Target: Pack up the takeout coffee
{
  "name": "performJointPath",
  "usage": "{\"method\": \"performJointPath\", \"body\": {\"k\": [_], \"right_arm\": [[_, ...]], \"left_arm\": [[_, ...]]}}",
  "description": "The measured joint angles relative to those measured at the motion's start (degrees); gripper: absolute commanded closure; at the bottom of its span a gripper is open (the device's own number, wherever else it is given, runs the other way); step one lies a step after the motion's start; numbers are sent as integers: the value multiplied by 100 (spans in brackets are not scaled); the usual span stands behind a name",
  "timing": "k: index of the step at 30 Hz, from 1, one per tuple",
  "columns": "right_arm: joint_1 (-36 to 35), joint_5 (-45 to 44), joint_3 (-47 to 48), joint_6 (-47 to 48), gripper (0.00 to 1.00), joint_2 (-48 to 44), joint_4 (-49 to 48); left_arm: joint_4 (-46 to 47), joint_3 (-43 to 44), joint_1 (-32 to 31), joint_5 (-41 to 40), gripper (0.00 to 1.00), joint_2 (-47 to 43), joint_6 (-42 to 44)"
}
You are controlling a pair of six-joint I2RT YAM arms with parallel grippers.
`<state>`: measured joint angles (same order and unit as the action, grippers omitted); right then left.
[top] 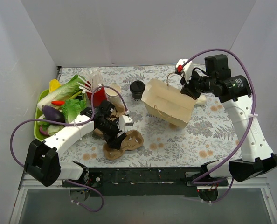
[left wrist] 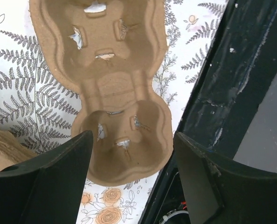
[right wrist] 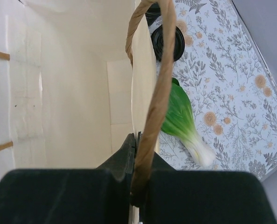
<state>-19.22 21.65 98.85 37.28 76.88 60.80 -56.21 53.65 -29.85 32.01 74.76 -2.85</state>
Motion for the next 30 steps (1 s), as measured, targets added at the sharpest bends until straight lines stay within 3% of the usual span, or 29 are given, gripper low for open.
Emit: {"method": "performJointPath", "body": {"k": [13,22,30], "right_arm": [[0,-129,-280,-632,99,-79,-278],[0,-162,-426,-717,99,-133,-389],[-2,-188,-459,-715,99,-138,-422]], "left_arm": [[1217,-463,-260,-719,40,-212,-1392],[1598,-540,-337,-752,49,-190,-1567],[1628,-643,-468,-758,45,-144,-1545]]}}
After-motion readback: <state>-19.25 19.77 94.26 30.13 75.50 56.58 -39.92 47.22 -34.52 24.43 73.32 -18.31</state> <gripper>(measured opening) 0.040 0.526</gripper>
